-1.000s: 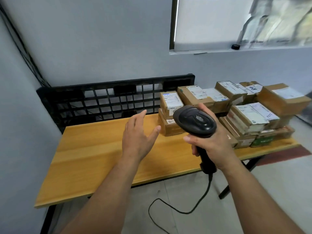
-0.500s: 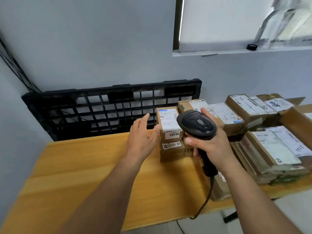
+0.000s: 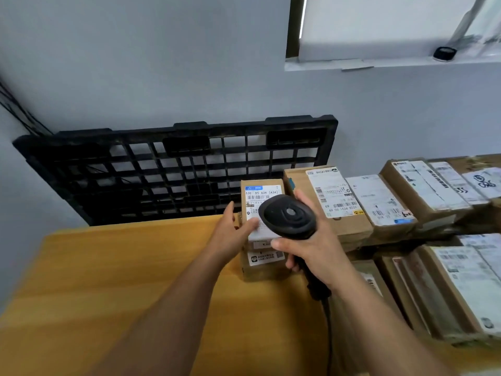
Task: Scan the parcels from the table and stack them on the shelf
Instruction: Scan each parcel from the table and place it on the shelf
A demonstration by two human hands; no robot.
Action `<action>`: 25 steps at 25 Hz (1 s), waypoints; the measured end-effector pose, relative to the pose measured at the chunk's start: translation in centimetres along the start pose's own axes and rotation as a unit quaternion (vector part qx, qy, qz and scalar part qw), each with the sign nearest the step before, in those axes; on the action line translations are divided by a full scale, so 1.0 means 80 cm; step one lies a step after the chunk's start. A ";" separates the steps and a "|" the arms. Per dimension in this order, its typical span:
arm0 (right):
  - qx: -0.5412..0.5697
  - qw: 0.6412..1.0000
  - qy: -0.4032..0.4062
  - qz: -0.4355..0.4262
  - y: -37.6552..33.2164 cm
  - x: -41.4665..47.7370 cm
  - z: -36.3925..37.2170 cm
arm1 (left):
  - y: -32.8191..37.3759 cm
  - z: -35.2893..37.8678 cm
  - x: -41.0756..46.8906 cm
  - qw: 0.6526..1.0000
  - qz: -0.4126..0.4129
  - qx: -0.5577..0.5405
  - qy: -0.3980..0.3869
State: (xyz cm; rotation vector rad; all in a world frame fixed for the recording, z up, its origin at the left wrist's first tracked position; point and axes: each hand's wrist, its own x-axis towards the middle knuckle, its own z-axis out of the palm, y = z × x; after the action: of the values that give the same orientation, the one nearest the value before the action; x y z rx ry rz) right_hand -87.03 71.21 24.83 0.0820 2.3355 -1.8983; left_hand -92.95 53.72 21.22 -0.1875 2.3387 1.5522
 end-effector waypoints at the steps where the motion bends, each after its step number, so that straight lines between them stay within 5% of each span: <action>1: 0.000 1.000 -0.001 0.001 0.001 0.001 0.002 | -0.003 -0.002 -0.004 0.999 -0.003 -0.032 -0.024; 11: 0.050 0.998 0.021 -0.011 -0.012 -0.047 0.028 | -0.032 -0.035 -0.055 0.987 0.056 -0.103 -0.110; 25: 0.119 0.980 -0.074 -0.142 -0.108 -0.222 0.167 | -0.092 -0.212 -0.193 0.983 0.158 -0.078 0.059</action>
State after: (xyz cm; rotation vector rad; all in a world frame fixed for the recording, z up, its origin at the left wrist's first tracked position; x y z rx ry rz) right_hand -69.64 57.04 32.92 -0.3762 2.1050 -2.2212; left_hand -79.66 34.21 26.04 0.0631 2.4291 1.9245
